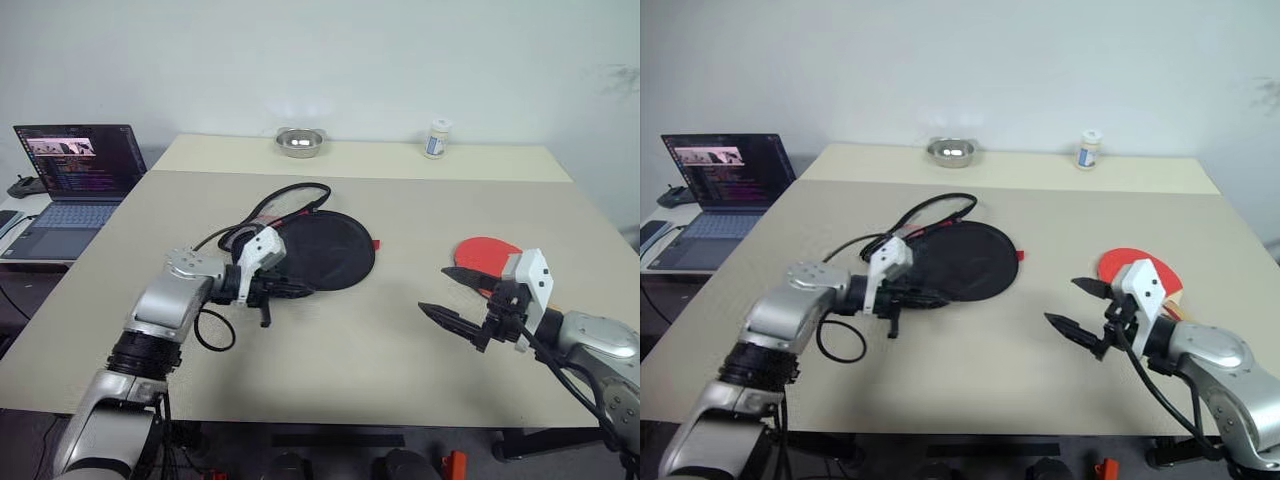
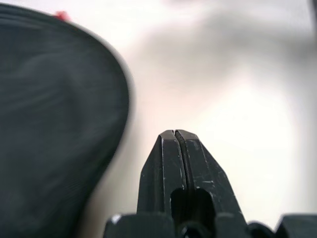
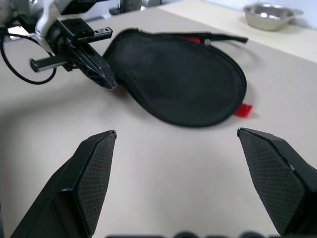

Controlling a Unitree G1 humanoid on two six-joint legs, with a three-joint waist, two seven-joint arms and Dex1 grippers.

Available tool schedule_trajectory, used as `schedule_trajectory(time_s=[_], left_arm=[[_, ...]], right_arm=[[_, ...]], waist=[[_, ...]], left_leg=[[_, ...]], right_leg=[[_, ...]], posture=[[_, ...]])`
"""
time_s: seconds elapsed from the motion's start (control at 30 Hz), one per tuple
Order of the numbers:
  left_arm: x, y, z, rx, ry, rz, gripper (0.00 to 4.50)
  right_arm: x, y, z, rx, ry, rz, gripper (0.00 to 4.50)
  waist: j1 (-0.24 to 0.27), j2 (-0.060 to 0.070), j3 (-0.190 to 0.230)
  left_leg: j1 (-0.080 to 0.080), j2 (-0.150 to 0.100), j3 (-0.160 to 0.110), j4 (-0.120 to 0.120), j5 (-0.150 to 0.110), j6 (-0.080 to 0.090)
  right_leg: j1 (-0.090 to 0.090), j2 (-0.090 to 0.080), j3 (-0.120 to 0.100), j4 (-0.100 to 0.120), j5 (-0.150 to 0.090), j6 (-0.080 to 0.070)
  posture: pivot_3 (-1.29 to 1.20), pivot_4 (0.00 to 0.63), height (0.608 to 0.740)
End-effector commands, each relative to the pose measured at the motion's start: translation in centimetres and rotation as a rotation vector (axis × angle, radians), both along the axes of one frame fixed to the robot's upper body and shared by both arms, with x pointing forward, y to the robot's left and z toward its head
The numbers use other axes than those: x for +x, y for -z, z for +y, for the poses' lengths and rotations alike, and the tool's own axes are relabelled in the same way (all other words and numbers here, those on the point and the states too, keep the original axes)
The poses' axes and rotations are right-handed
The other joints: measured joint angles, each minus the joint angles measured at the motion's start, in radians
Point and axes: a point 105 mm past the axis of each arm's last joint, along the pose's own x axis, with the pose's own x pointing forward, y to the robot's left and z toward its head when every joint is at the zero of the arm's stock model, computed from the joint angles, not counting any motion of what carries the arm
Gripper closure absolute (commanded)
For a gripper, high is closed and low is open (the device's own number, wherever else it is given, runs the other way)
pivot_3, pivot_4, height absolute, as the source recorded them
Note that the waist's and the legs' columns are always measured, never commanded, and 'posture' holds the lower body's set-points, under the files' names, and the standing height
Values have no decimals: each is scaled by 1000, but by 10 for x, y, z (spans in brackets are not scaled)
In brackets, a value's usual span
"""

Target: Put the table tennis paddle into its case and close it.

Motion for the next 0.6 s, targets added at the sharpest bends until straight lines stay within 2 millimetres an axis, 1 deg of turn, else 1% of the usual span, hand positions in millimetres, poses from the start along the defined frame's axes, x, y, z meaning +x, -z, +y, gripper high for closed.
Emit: schedule_trajectory(time_s=[0.03,0.07,0.13,0.3,0.37,0.47,0.5,0.6], left_arm=[[6,-18,11,106,42,-233,4471],[13,-24,14,112,14,-291,4309],[20,-31,18,146,21,-383,3866],[14,-22,31,294,118,-477,2189],[14,-14,39,355,131,-484,1484],[14,-6,47,396,144,-483,483],[16,-5,48,395,137,-483,65],[23,-4,52,404,105,-508,24]], right_arm=[[-7,-12,-2,-9,-8,-36,193],[-8,-12,-2,-7,-8,-34,193],[-9,-11,1,-3,-12,-26,193],[-11,-9,5,5,-31,-10,193],[-11,-10,6,6,-35,-9,193],[-10,-10,8,8,-43,-8,193],[-10,-10,9,9,-47,-8,193],[-9,-9,9,9,-51,-7,193]], waist=[[-2,0,0],[-1,0,0],[1,0,0],[0,0,0],[0,0,0],[1,0,0],[1,0,0],[1,0,0]], left_leg=[[1,1,0,0,0,0],[1,1,0,0,0,0],[1,1,-1,0,0,0],[0,0,1,0,0,0],[0,0,2,0,0,0],[0,0,2,0,0,0],[0,0,2,0,0,0],[0,0,2,0,0,0]], right_leg=[[0,-1,1,0,0,0],[0,-1,1,0,0,0],[0,-1,0,1,0,0],[0,-1,1,0,0,0],[0,-1,1,-1,0,0],[0,-1,2,-1,0,0],[0,-1,2,-1,0,0],[0,-1,1,0,0,0]], posture=[[0,150,740],[0,150,740],[0,150,740],[0,150,740],[0,150,740],[0,150,740],[0,150,740],[0,150,740]])
